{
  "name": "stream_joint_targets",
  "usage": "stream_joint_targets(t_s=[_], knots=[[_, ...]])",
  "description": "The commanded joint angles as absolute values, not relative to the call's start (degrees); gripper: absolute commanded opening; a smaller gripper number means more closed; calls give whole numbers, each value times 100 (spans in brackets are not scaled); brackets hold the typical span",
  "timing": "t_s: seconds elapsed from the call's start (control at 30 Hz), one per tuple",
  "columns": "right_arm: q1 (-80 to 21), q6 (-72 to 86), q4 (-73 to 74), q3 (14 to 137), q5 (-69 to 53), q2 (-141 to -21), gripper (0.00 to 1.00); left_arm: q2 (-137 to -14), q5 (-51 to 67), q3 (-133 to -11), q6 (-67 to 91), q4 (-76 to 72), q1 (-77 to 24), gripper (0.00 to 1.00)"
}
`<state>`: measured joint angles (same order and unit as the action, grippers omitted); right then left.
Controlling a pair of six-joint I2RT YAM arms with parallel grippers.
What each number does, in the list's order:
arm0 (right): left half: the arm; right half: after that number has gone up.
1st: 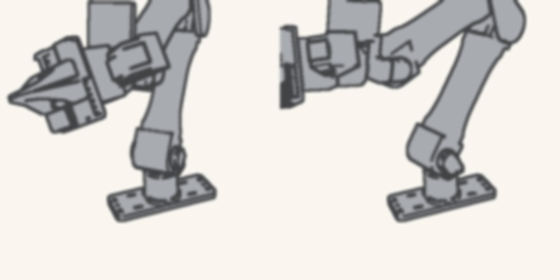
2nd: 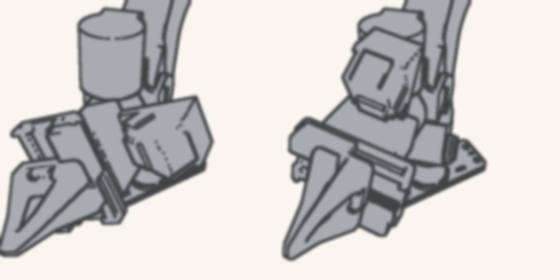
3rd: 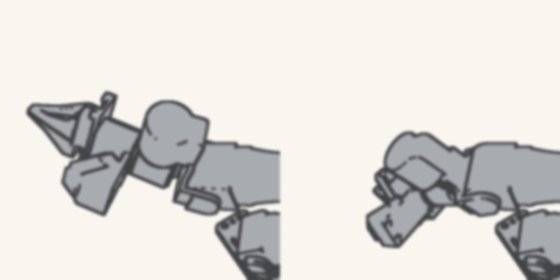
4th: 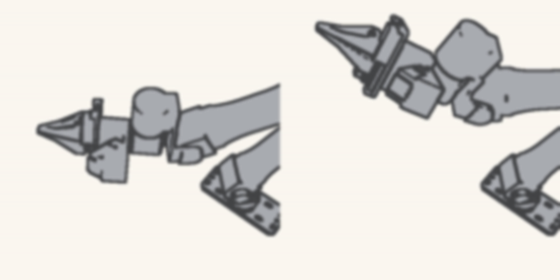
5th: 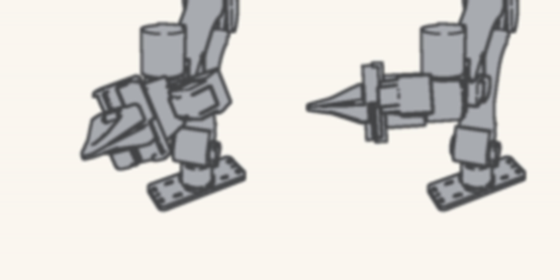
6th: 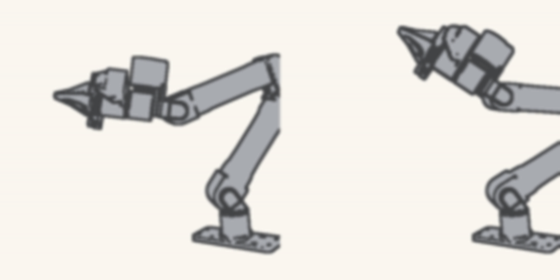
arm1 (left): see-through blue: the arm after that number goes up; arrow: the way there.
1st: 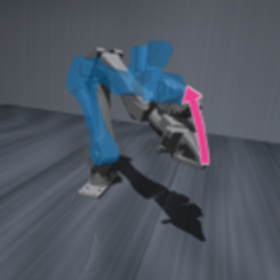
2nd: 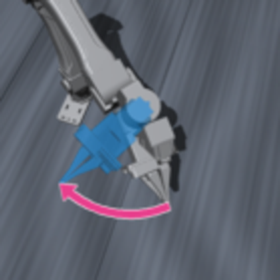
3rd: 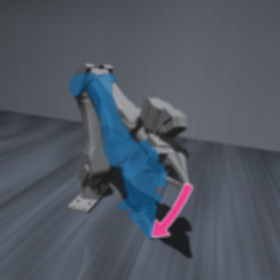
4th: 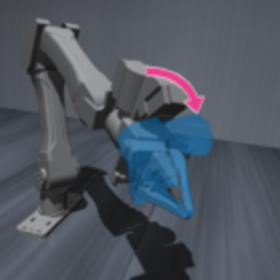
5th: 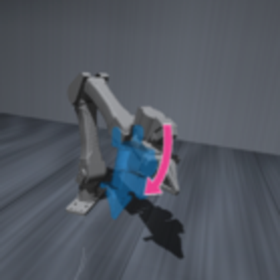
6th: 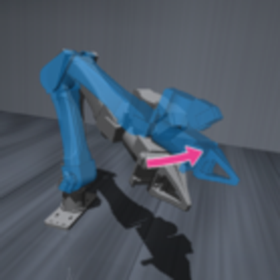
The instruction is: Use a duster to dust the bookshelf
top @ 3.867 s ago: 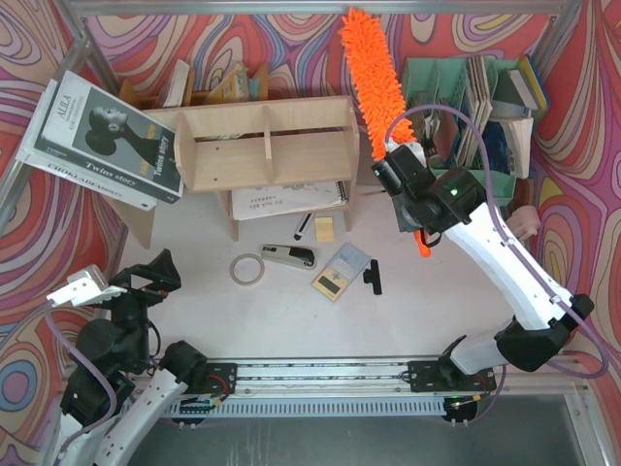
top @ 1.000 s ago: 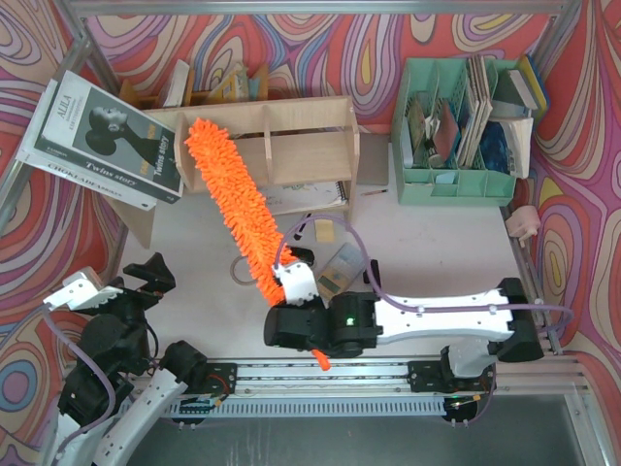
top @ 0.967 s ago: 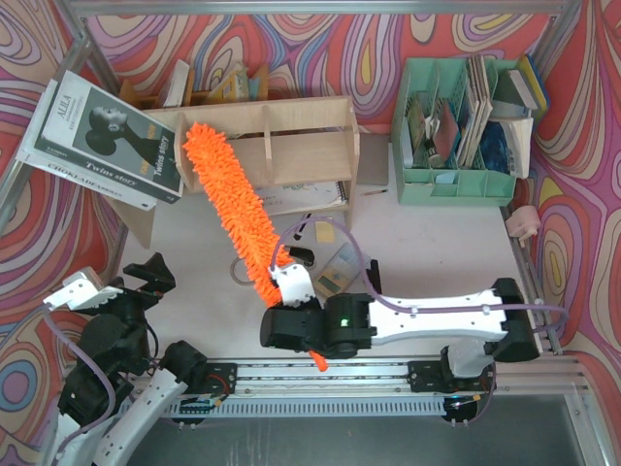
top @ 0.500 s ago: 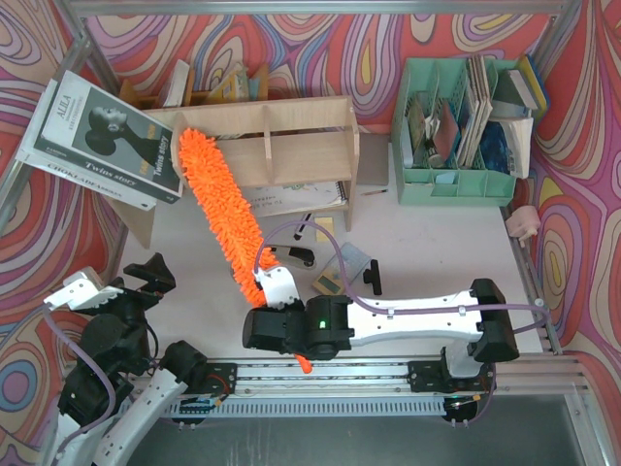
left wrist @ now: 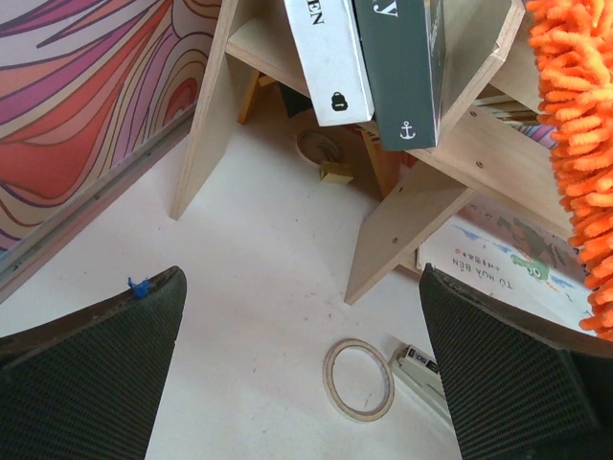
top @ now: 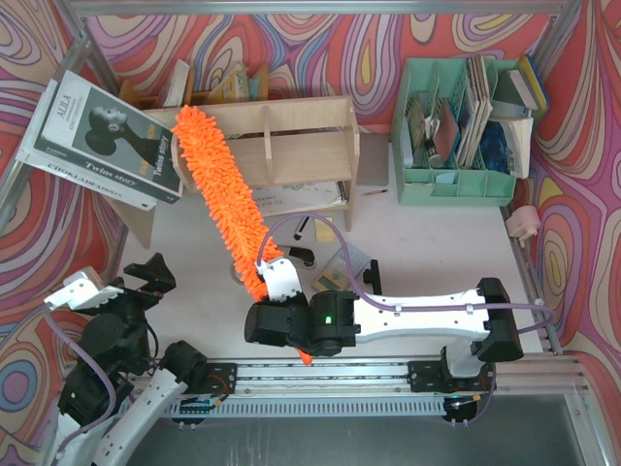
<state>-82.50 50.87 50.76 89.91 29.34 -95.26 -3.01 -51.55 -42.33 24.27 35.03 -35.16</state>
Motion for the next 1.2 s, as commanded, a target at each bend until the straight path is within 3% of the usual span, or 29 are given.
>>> stream_joint_targets(t_s=[0.0,0.7,1.17], knots=[[-8139,5329,4992,8765,3075,-9443,0,-378,-5289,-4282,2461,3524,-3489,99],[-7849,5069,4510,8977,2877,-9608,0,-379,-5258,-4280,2470,3525,-3489,98],[-7838,6273,4686,8243,3002,-9040,0,-360,-5263,-4280,2470,3519,-3490,98]])
